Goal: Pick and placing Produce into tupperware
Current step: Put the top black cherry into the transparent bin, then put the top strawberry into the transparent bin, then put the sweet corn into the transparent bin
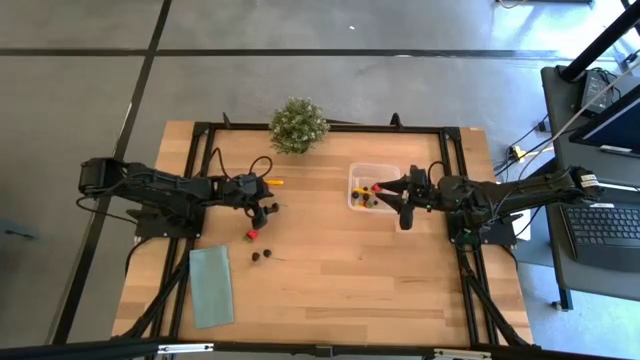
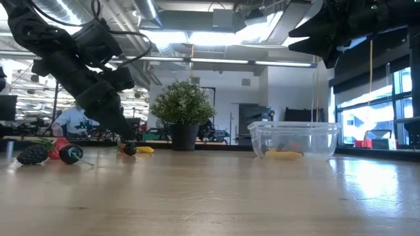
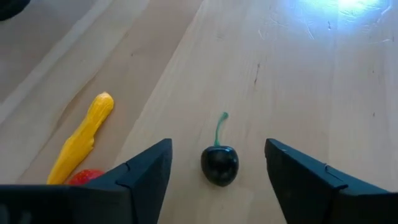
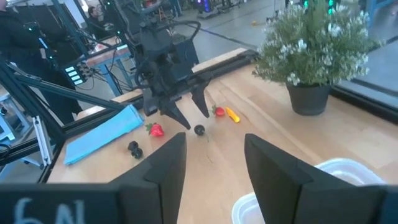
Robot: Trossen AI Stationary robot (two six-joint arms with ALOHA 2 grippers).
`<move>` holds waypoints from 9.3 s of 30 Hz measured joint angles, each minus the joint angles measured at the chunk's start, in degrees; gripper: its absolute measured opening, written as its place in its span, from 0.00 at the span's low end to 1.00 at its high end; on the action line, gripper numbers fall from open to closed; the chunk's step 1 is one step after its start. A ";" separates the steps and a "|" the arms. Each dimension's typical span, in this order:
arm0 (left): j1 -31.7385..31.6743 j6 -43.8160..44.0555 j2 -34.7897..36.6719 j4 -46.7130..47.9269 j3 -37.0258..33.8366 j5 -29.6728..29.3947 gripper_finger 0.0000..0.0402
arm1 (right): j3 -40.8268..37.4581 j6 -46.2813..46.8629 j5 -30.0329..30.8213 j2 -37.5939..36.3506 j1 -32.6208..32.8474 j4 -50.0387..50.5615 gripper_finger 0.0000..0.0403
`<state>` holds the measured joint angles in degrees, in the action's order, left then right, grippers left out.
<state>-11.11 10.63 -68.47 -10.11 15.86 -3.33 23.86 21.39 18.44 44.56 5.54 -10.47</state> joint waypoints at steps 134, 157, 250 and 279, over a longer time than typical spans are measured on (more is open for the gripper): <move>-9.76 -6.15 -1.52 29.17 32.99 2.23 0.37 | 0.00 5.45 0.00 -0.04 -0.11 2.13 0.41; -9.50 11.32 8.84 32.32 15.58 -1.88 0.60 | 0.00 5.29 2.51 -0.04 -0.94 2.06 0.41; -0.50 5.05 -32.37 14.65 56.31 11.79 0.27 | 0.02 2.34 2.51 -0.09 -2.91 -10.02 0.41; 0.04 -0.48 -53.35 21.41 79.31 11.32 0.42 | 0.02 2.23 2.51 -0.09 -2.89 -9.81 0.41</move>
<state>-11.08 10.15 -121.81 11.30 95.17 7.98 23.88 23.62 20.95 44.47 2.66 -20.27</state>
